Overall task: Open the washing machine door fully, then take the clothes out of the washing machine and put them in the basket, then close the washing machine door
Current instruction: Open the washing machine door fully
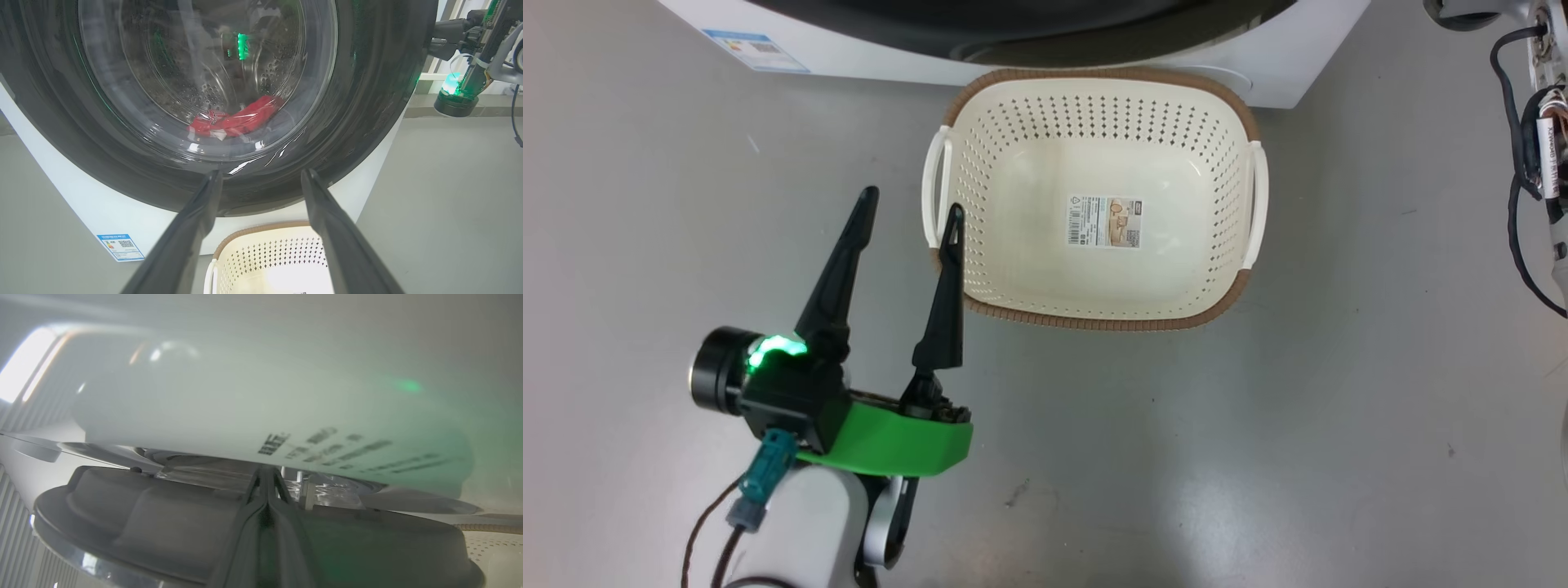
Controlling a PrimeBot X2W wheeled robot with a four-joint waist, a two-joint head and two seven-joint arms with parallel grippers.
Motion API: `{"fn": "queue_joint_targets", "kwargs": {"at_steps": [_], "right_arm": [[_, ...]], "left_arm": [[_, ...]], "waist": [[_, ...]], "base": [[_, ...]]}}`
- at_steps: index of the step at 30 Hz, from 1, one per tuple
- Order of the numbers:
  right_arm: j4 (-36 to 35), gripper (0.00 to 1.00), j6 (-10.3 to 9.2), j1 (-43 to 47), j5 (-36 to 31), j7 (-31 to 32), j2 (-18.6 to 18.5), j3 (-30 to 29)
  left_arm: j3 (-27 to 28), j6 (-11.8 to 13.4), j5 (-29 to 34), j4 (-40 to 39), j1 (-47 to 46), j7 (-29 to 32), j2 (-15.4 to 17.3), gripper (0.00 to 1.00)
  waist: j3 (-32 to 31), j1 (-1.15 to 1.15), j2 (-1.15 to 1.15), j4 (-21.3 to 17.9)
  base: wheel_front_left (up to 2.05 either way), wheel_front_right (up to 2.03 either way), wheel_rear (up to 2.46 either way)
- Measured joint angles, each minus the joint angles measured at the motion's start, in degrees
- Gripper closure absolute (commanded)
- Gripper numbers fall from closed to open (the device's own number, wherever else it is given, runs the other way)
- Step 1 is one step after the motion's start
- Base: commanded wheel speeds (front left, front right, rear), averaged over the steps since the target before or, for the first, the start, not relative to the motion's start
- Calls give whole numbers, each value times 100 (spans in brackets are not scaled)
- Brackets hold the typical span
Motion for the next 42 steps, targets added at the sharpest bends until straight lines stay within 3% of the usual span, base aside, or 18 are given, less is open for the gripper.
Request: {"fn": "queue_joint_targets", "kwargs": {"at_steps": [18, 42], "right_arm": [[-25, 100, -19, 283, -37, 358, 75, 167], [-479, 100, -19, 1672, -23, 693, 227, 430]], "left_arm": [[255, -20, 235, 159, 4, 0, 0, 0], [350, -169, 388, 701, 248, 1, 5, 0]], "waist": [[-301, 0, 0, -128], [-1245, 0, 0, -155]], "base": [[0, 0, 0], [0, 0, 0]]}}
